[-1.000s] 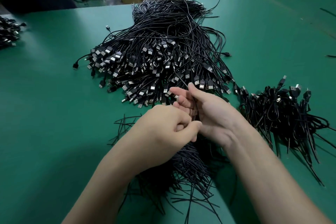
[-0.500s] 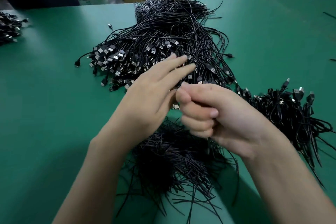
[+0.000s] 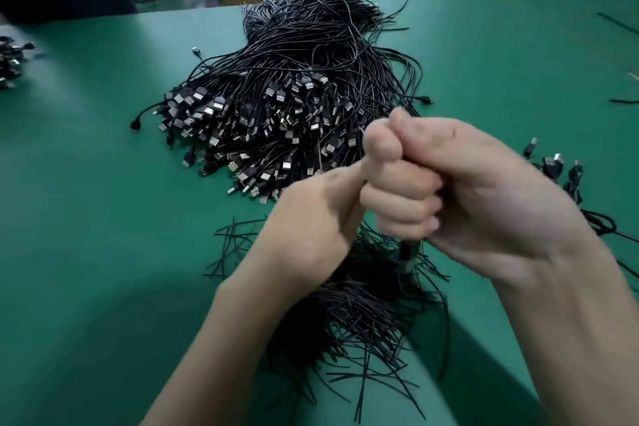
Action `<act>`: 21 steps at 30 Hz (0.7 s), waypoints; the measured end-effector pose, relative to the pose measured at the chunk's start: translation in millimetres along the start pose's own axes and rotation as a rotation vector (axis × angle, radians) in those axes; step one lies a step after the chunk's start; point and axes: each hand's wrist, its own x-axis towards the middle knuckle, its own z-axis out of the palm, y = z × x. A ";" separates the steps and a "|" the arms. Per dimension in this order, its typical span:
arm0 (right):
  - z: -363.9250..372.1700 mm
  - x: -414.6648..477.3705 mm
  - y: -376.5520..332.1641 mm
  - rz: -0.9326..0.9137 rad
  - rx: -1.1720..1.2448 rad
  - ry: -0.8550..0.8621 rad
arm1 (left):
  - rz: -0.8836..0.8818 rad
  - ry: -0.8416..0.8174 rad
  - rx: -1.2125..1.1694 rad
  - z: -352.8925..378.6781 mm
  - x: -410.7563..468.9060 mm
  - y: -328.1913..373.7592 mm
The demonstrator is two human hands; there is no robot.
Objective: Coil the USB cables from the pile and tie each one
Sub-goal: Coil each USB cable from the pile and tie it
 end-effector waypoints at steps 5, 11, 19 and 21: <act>-17.5 -0.5 1.1 -0.287 -0.192 0.499 | 0.122 0.017 0.064 2.3 -1.5 14.0; -13.8 10.8 11.5 -0.532 -0.459 0.645 | 0.173 -0.009 0.242 -28.7 -7.2 15.9; 2.4 19.6 38.0 -0.353 -1.329 0.583 | 0.214 0.080 0.289 -56.8 -11.3 10.0; 1.9 20.6 39.7 -0.237 -1.220 0.483 | 0.172 0.078 0.269 -59.8 -13.3 6.7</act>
